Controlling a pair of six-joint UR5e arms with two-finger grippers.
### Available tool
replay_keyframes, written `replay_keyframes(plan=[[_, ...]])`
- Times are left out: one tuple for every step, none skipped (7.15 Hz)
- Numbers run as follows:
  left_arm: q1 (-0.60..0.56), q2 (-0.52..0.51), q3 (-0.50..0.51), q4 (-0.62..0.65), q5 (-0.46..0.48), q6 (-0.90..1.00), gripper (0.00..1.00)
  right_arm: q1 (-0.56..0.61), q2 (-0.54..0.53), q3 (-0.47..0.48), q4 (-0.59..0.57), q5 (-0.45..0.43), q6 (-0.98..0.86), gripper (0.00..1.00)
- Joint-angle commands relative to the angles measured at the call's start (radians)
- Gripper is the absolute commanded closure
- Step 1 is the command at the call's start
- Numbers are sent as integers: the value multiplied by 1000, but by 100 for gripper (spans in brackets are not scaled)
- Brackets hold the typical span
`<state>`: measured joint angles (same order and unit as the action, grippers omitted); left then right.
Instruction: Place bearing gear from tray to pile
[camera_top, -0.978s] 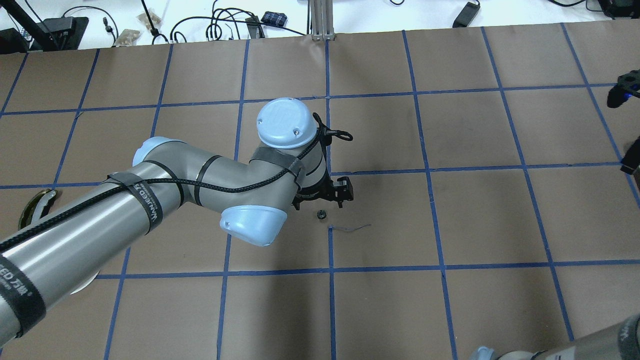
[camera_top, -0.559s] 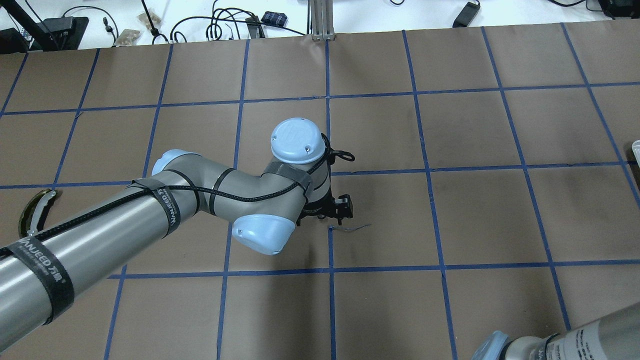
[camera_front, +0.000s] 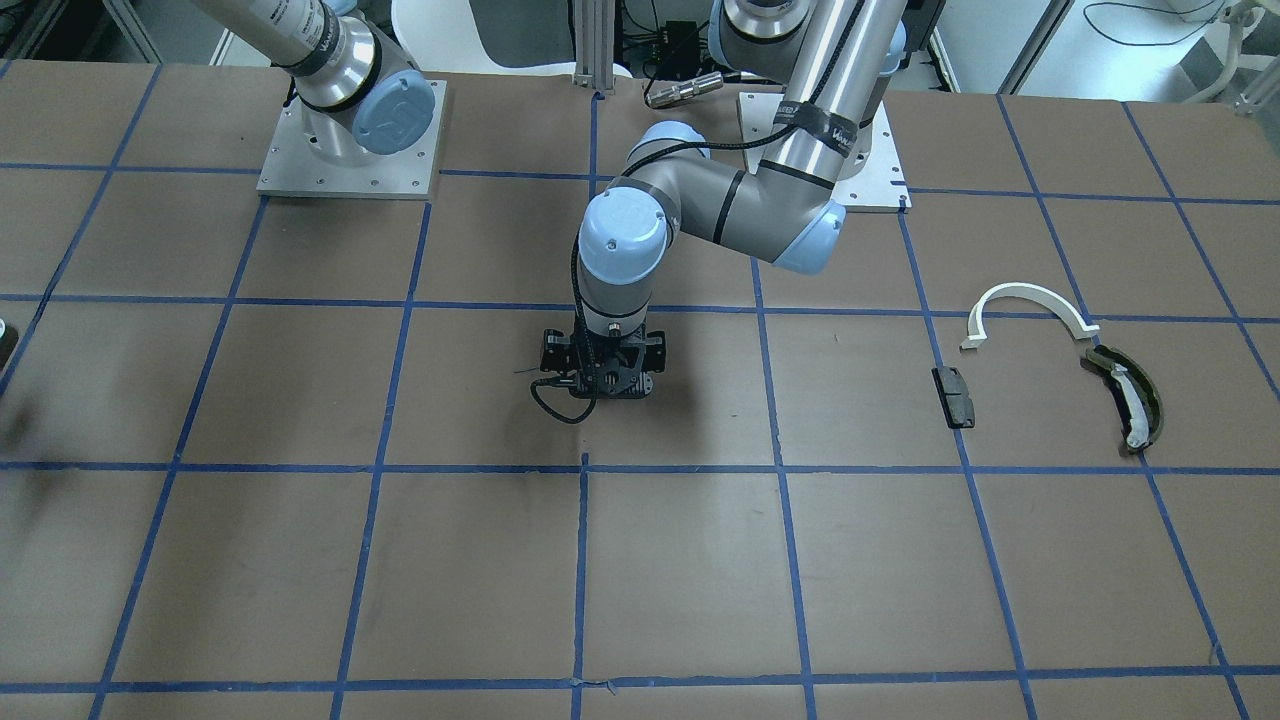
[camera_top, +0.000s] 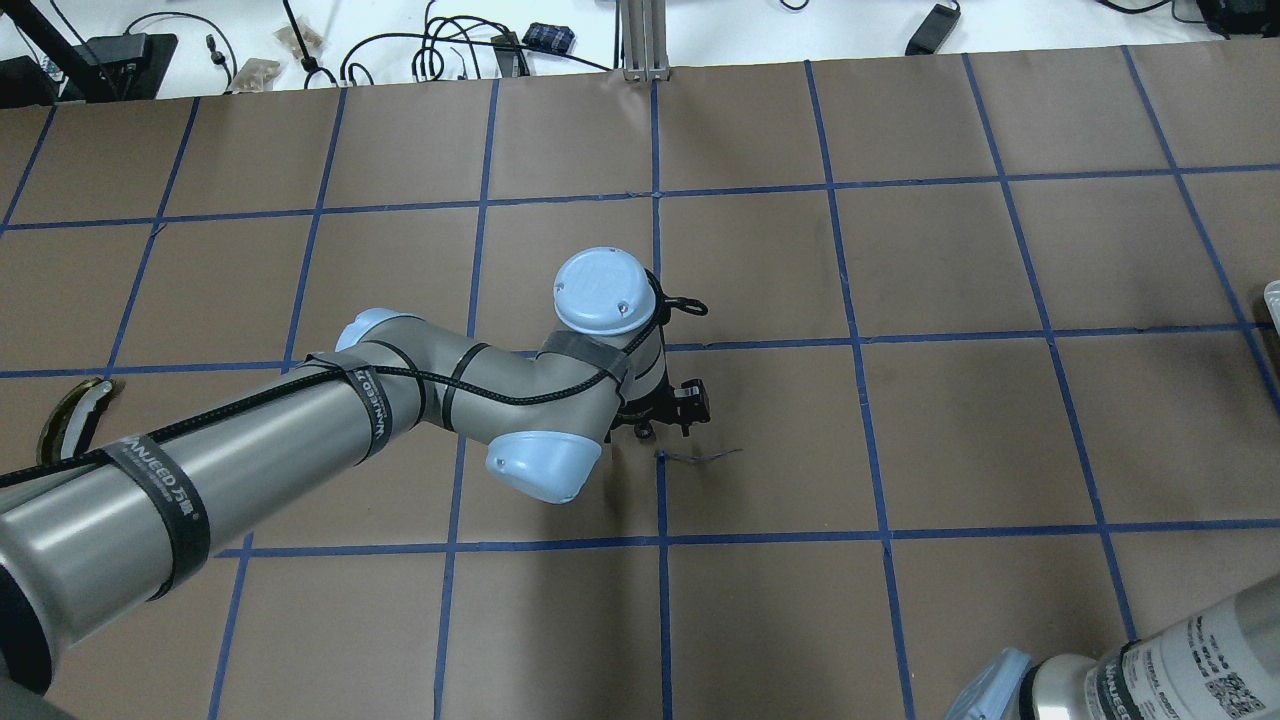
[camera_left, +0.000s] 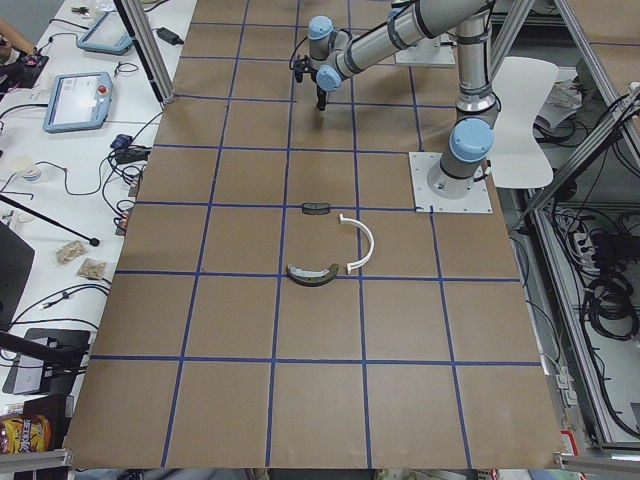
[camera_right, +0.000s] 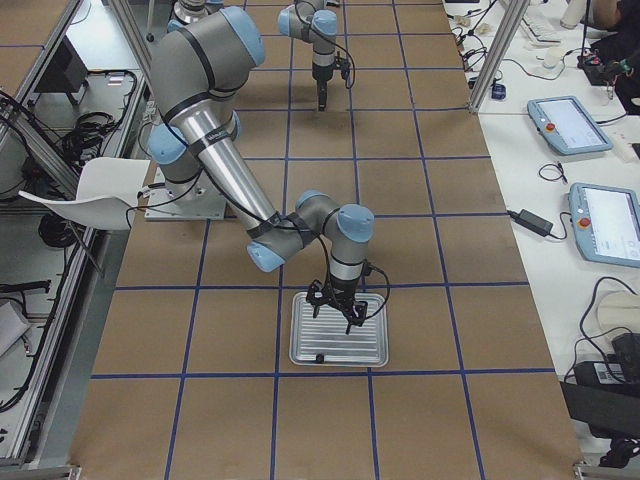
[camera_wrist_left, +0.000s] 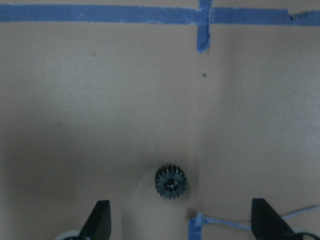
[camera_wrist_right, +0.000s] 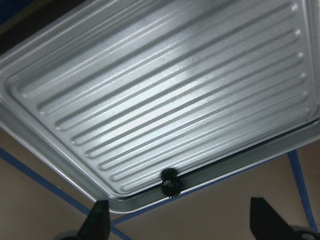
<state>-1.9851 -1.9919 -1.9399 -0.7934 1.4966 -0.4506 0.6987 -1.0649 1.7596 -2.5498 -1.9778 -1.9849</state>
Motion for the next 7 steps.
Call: replay_keyframes(plan=[[5,-18,27,5,1,-7,10,-41,63,1,-53,8,-119,0],[5,-18,18,3,1,-4,21,-51,92,1,-113,8,-176,0],[5,-18,18,3,2,-2,32,-67,112,1,-150,10,-219,0],[5,-18,12,0,1,-57,70,-85,129,1,-171,11,-254,0],[3,-15,12,-3,-1,-86,88,-87,138,1,-200,20,-265,0],[5,-9,12,-7,-2,-86,96,-87,140,1,-201,24,-267,0],[5,-10,12,-9,-9,-86,100,-87,140,0,-201,42,-268,0]])
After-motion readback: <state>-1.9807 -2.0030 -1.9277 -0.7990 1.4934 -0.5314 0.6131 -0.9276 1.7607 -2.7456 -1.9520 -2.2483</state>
